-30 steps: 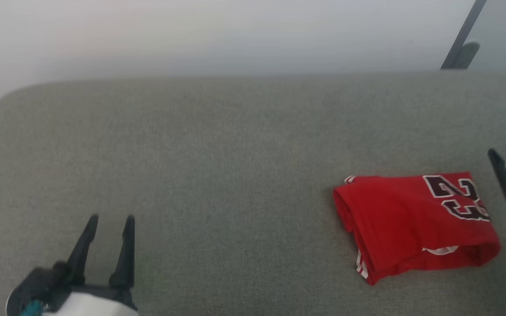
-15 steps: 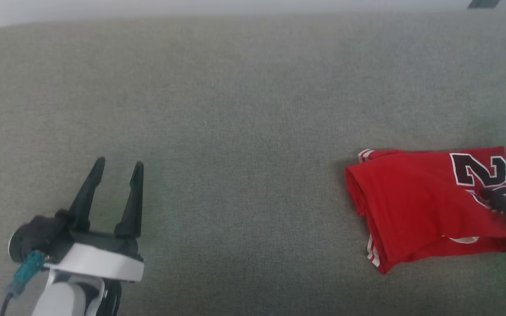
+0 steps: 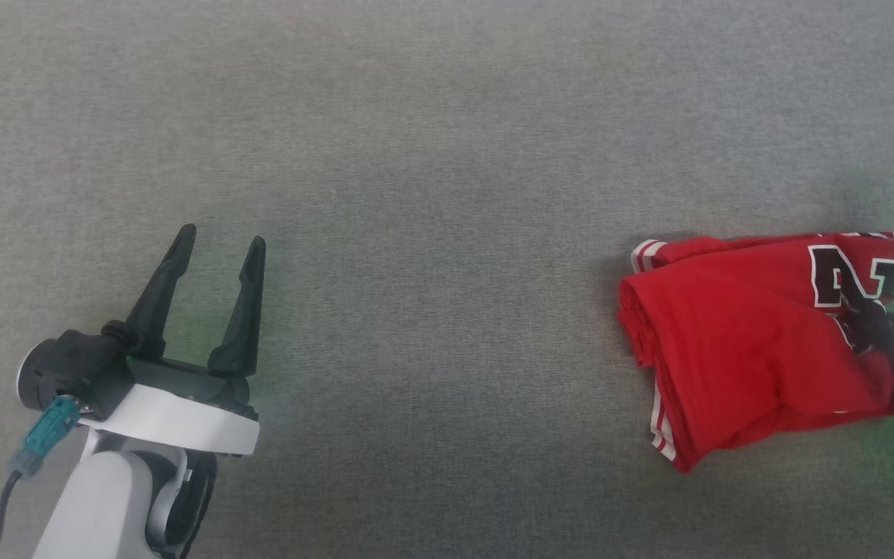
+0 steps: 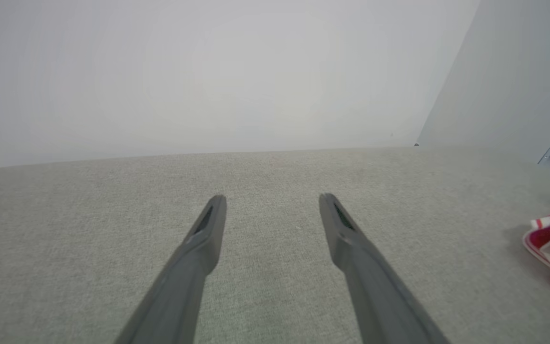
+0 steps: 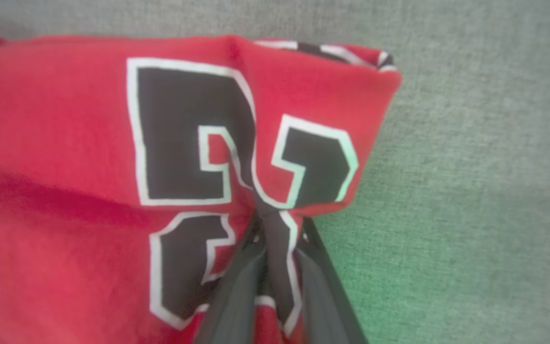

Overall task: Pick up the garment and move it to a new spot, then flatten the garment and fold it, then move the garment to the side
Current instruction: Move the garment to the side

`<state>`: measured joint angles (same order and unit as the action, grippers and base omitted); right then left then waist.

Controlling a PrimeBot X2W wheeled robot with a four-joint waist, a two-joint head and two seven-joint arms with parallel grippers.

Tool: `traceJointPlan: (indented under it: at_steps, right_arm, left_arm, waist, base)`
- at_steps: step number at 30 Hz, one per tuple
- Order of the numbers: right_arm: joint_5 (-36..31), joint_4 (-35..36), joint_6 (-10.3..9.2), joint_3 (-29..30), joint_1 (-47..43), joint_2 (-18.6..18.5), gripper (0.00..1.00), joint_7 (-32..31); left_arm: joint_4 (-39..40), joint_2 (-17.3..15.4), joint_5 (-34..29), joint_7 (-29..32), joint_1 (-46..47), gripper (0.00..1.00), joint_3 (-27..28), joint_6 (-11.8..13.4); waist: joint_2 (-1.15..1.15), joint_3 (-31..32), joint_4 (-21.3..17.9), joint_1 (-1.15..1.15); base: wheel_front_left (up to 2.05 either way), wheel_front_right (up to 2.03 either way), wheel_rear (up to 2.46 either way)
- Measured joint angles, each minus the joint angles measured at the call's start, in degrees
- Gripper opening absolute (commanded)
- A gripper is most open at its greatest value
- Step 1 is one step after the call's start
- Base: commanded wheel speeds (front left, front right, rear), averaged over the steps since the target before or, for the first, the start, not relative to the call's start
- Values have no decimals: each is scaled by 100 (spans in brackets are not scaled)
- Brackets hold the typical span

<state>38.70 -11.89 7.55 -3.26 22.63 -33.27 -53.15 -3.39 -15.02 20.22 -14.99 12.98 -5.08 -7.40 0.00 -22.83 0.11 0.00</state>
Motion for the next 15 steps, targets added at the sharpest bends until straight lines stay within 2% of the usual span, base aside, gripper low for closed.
traceJointPlan:
  at_steps: [6,15]
  right_arm:
    - [-60,52,7,344,73,183,0,523]
    - [-684,-233,-1,1719,508,155,0,1334]
  left_arm:
    - [29,-170,1,0,31,100,-76,-1]
    - [192,-572,22,0,681,100,-417,-1]
  waist:
    - [0,-65,-277,0]
    - [0,-451,-696,0]
  base:
    - [0,0,0]
    - [0,0,0]
